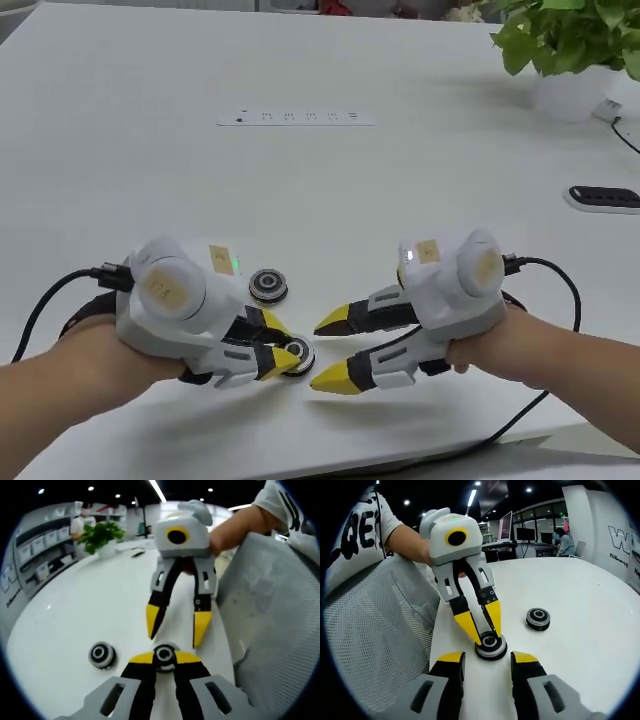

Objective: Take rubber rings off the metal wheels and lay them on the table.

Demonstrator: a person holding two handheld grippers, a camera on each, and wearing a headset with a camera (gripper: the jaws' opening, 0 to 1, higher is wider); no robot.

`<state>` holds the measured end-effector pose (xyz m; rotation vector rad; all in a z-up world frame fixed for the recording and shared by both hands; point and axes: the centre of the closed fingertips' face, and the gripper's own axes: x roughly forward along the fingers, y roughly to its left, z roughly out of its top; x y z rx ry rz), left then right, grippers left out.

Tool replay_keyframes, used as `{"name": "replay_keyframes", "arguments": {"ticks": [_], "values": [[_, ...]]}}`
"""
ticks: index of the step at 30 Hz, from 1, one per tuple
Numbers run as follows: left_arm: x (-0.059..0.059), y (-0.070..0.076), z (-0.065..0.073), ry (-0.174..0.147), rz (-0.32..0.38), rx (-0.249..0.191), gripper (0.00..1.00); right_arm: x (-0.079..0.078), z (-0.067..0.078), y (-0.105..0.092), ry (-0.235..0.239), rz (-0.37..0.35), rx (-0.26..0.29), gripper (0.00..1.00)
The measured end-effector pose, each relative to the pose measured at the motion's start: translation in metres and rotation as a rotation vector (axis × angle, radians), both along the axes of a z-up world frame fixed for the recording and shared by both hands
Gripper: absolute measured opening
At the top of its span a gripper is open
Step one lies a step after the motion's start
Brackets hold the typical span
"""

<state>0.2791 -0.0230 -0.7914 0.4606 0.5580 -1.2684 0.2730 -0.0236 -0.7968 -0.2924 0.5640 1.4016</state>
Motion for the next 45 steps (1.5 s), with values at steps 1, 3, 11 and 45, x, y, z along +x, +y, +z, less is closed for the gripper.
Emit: {"name": "replay_keyframes", "arguments": {"ticks": [1, 3, 11, 45], "values": [[0.000, 0.000, 0.000, 0.000, 0.001, -0.001, 0.14, 0.001, 0.001, 0.000, 0.002, -0.008, 0.005, 0.32], [0.000, 0.000, 0.000, -0.001, 0.002, -0.002, 0.14, 0.003, 0.001, 0.001, 0.009, -0.023, 0.016, 0.32], [0.000, 0.000, -0.001, -0.008, 0.001, -0.002, 0.14, 0.004, -0.002, 0.005, 0.017, -0.040, 0.019, 0.29], [-0.001, 0.000, -0.002, -0.013, 0.009, -0.010, 0.14, 0.002, -0.009, 0.003, -0.001, -0.040, -0.027, 0.17]]}}
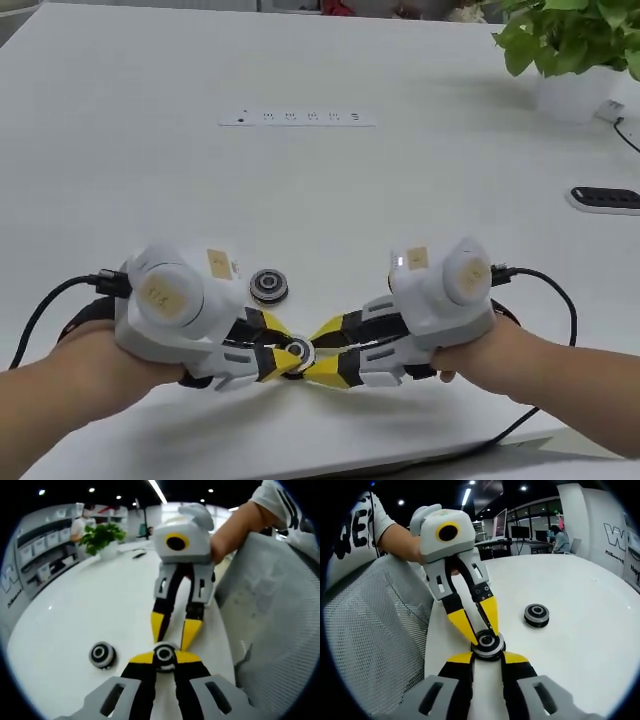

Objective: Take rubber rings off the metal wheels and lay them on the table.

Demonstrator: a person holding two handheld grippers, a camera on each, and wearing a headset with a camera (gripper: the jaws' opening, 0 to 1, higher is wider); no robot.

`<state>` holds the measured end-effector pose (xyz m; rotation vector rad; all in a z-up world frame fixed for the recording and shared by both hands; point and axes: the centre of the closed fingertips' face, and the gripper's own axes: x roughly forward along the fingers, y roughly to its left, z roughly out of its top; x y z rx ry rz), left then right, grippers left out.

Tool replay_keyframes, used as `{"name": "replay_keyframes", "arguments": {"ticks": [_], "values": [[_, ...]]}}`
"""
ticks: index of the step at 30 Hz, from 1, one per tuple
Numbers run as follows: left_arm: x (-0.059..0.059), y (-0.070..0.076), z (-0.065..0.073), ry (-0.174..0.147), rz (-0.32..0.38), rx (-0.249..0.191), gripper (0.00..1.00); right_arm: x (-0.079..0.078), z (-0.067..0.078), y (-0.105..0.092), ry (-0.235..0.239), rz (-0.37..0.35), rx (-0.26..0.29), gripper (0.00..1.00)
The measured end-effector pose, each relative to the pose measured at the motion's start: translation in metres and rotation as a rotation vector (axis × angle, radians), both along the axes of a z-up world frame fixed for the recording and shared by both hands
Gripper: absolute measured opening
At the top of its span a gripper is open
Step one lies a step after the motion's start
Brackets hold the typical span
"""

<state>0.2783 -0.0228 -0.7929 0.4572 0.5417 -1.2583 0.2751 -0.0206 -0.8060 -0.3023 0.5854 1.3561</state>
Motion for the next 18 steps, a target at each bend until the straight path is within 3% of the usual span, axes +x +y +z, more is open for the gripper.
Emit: {"name": "replay_keyframes", "arguments": {"ticks": [18], "values": [[0.0007, 0.0007, -0.0005, -0.003, 0.011, 0.001, 0.14, -0.0006, -0.0015, -0.0038, 0.025, -0.016, -0.010, 0.10]]}}
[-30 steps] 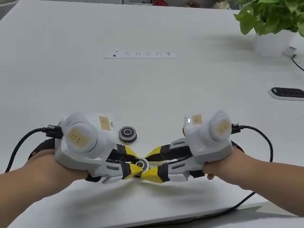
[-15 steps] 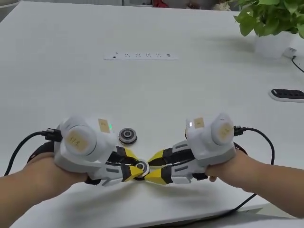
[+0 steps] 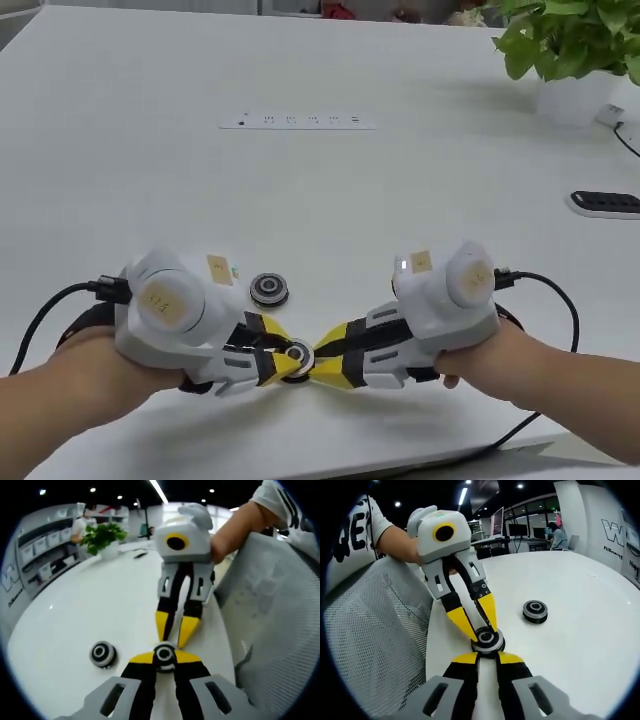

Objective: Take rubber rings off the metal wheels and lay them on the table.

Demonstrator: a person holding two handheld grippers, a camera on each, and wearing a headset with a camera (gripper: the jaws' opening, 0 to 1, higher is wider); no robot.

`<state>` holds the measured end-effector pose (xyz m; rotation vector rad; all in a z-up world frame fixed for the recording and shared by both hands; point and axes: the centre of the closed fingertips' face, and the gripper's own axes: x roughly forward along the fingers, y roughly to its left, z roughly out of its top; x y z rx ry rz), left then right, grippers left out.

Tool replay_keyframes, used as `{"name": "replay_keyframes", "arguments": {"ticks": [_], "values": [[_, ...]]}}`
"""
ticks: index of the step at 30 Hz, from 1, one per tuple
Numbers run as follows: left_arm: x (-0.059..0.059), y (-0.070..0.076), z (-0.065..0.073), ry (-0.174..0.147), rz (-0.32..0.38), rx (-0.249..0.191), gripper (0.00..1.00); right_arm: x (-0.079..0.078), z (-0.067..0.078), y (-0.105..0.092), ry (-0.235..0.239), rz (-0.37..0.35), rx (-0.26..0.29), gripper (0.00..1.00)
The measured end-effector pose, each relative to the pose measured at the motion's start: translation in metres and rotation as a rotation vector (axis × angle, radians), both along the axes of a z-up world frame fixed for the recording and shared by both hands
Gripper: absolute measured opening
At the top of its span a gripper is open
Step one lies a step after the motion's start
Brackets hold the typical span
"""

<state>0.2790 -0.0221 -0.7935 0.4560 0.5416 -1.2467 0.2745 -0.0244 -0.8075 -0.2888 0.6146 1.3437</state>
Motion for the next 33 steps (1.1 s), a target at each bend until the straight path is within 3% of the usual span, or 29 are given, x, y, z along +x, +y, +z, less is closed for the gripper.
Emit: {"name": "replay_keyframes", "arguments": {"ticks": [19, 33], "values": [[-0.0006, 0.0001, 0.0002, -0.010, 0.001, 0.005, 0.14, 0.0004, -0.0012, -0.0025, 0.009, -0.006, -0.007, 0.03], [-0.0007, -0.0002, 0.0002, -0.018, -0.002, 0.006, 0.14, 0.0032, -0.0013, -0.0052, 0.070, -0.058, 0.009, 0.00]]}}
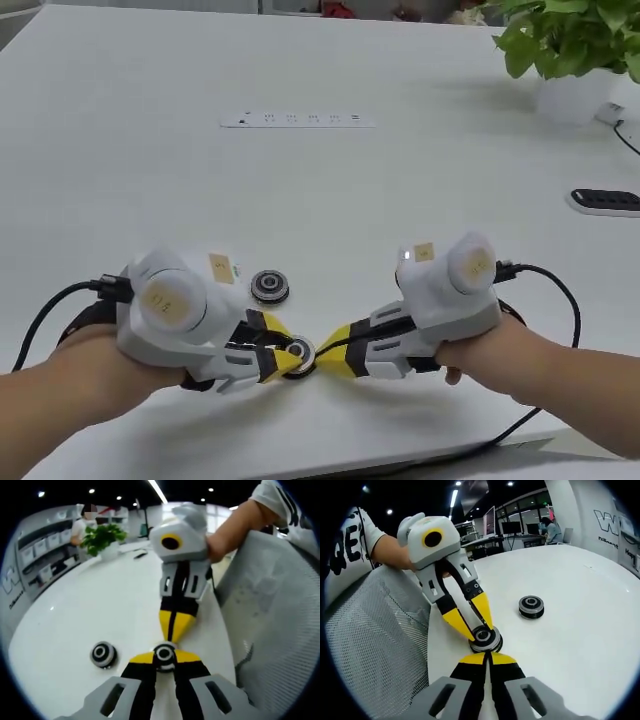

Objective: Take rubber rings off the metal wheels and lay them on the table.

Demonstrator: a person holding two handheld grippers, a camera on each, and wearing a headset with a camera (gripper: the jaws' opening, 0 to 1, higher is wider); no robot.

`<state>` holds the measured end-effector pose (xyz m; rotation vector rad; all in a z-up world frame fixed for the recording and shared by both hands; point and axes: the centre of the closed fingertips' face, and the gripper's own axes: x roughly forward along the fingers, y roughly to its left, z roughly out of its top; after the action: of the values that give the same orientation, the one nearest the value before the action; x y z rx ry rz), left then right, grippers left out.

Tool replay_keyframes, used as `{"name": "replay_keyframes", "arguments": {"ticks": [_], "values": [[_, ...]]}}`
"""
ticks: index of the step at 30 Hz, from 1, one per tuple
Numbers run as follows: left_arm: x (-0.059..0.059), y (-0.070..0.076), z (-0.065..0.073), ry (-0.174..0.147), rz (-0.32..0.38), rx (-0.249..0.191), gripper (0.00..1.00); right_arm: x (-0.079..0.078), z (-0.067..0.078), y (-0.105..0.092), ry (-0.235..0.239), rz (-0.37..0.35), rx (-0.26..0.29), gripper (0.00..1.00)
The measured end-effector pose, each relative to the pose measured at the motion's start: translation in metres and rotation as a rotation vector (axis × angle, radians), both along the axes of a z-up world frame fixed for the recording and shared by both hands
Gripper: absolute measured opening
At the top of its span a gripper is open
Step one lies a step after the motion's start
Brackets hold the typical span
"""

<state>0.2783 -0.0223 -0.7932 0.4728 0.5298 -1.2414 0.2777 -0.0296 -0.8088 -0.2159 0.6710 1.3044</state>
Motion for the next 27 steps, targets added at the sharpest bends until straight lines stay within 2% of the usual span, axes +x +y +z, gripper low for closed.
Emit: {"name": "replay_keyframes", "arguments": {"ticks": [15, 27], "values": [[0.0000, -0.0006, -0.0004, -0.011, -0.006, 0.006, 0.13, 0.0032, 0.0002, -0.0025, 0.023, -0.037, 0.003, 0.00], [-0.0003, -0.0010, -0.0006, -0.017, -0.007, 0.013, 0.13, 0.0052, 0.0042, -0.0047, 0.083, -0.082, 0.043, 0.00]]}}
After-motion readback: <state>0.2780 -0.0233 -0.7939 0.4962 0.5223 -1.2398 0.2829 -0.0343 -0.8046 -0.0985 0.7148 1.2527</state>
